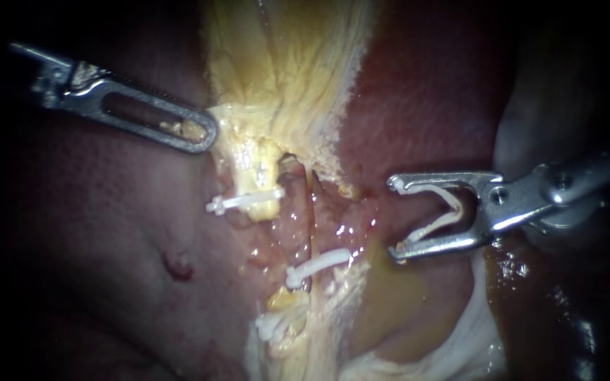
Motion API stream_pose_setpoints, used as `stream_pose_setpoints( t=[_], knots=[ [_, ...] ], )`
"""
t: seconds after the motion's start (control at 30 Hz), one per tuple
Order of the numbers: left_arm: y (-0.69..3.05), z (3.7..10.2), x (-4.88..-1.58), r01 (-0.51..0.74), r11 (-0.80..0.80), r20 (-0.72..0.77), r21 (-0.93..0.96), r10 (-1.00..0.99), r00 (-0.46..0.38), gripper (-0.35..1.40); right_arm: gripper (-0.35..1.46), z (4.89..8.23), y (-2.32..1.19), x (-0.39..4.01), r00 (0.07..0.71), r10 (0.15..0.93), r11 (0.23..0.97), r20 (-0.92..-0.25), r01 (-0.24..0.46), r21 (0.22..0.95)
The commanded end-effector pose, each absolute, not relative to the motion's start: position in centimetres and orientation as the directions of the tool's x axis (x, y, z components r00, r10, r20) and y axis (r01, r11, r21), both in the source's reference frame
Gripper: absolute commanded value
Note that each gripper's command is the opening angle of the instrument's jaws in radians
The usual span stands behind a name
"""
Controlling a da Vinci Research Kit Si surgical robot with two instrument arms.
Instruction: Clipping second clip right tube
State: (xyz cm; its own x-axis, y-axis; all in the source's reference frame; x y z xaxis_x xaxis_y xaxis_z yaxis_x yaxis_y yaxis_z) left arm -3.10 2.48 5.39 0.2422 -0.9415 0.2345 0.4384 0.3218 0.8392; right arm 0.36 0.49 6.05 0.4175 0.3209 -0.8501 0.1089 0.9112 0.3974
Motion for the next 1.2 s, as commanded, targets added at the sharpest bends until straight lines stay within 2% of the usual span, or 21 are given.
stream_pose_setpoints(
  t=[0.03,0.13,0.43,0.87,1.2],
  knots=[
    [2.47,5.40,-3.11,0.439,0.322,0.235,0.838,-0.941,0.242,-0.35,0.50,6.07,0.48,0.38,0.417,0.320,0.911,-0.851,0.113,0.398],
    [2.47,5.40,-3.11,0.439,0.322,0.235,0.838,-0.941,0.242,-0.35,0.50,6.13,0.42,0.45,0.414,0.311,0.911,-0.855,0.127,0.393],
    [2.46,5.41,-3.11,0.440,0.323,0.236,0.838,-0.941,0.242,-0.35,0.50,6.41,0.22,0.73,0.423,0.392,0.871,-0.817,0.114,0.477],
    [2.45,5.43,-3.12,0.441,0.323,0.236,0.837,-0.941,0.241,-0.35,0.50,6.92,0.17,0.86,0.438,0.504,0.804,-0.745,0.076,0.589],
    [2.44,5.43,-3.13,0.442,0.324,0.237,0.837,-0.941,0.241,-0.35,0.50,7.06,0.14,1.07,0.437,0.562,0.754,-0.702,0.080,0.652]
  ],
)
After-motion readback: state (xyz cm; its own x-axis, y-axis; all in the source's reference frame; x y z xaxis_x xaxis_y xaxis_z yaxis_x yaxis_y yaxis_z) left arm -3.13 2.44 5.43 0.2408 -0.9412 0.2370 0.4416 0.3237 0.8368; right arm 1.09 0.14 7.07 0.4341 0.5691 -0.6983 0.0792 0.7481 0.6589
